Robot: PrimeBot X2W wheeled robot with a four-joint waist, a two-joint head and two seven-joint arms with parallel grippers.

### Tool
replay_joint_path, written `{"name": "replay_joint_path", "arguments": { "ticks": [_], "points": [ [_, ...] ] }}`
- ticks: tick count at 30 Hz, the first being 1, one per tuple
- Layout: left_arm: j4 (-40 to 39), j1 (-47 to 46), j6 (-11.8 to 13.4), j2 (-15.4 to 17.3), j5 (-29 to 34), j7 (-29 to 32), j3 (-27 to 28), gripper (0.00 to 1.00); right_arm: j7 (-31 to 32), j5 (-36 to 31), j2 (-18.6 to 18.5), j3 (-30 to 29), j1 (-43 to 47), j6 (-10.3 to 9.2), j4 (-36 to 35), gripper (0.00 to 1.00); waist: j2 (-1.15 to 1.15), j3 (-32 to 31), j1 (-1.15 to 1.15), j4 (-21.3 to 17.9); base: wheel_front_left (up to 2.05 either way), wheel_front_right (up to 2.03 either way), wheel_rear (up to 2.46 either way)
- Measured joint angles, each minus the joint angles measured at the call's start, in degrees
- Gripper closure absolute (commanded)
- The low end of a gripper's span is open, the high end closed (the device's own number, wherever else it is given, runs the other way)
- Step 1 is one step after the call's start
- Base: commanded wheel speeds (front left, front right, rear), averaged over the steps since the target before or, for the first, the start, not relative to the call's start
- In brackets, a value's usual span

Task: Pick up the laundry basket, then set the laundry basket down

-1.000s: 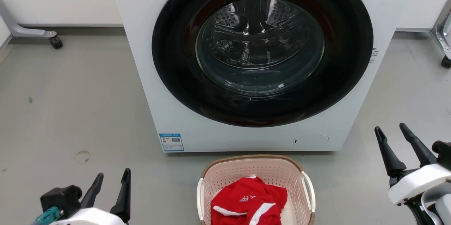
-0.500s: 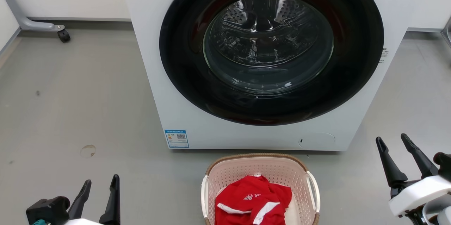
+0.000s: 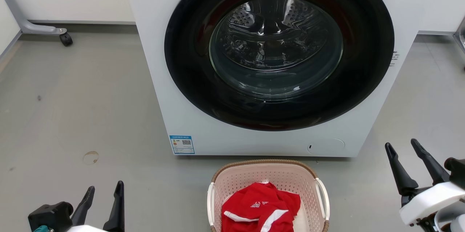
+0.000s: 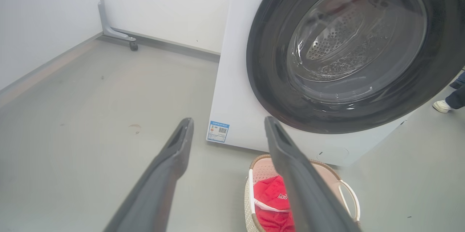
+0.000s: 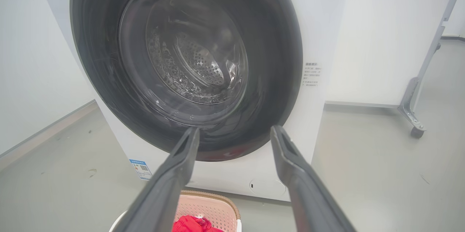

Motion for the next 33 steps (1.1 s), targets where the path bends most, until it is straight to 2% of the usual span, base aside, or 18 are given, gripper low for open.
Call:
{"name": "replay_joint_path", "arguments": {
  "ticks": [33],
  "points": [
    [-0.41,-0.01,0.22,0.16,-0.09,0.42,-0.71,0.0,0.01,-0.03,0.31,0.22,0.29,0.0,-0.47,0.0,0.0,0.36,0.0,0.12,0.0,0.0,0.0]
  ]
}}
